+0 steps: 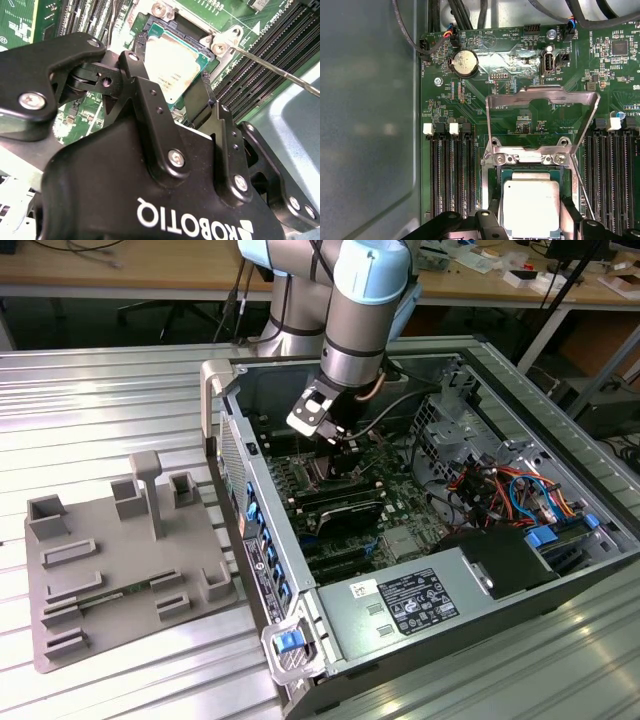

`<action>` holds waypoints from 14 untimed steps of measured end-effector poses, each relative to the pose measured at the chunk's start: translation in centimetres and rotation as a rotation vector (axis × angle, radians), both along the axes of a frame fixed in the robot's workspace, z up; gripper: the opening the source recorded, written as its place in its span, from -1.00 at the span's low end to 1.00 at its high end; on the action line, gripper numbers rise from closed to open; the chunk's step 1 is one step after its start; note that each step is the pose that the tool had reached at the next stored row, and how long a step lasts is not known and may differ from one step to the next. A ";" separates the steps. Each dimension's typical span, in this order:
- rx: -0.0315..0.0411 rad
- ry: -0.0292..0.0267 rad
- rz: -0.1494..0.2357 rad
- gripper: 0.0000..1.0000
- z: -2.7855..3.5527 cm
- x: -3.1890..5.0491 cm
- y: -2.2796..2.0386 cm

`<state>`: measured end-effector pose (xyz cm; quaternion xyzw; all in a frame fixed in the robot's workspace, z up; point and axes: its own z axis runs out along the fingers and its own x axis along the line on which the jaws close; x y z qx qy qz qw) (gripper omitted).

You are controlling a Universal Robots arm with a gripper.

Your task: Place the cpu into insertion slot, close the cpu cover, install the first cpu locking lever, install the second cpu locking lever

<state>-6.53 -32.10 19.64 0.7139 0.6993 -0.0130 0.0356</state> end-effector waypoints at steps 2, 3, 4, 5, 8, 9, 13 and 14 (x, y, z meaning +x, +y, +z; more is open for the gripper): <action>-0.0006 -0.0002 0.000 0.08 0.00 0.00 -0.01; 0.0009 -0.0006 0.000 0.11 -0.03 0.01 0.01; 0.0008 -0.0005 0.000 0.22 -0.04 0.01 0.01; 0.0006 -0.0004 0.000 0.22 -0.03 0.01 0.01; 0.0000 0.0000 0.000 0.22 -0.02 0.00 0.00; 0.0002 -0.0002 0.000 0.22 0.06 0.00 0.00; 0.0014 -0.0001 0.000 0.22 1.44 0.00 0.00; 0.0013 -0.0001 0.000 0.22 2.02 0.00 0.00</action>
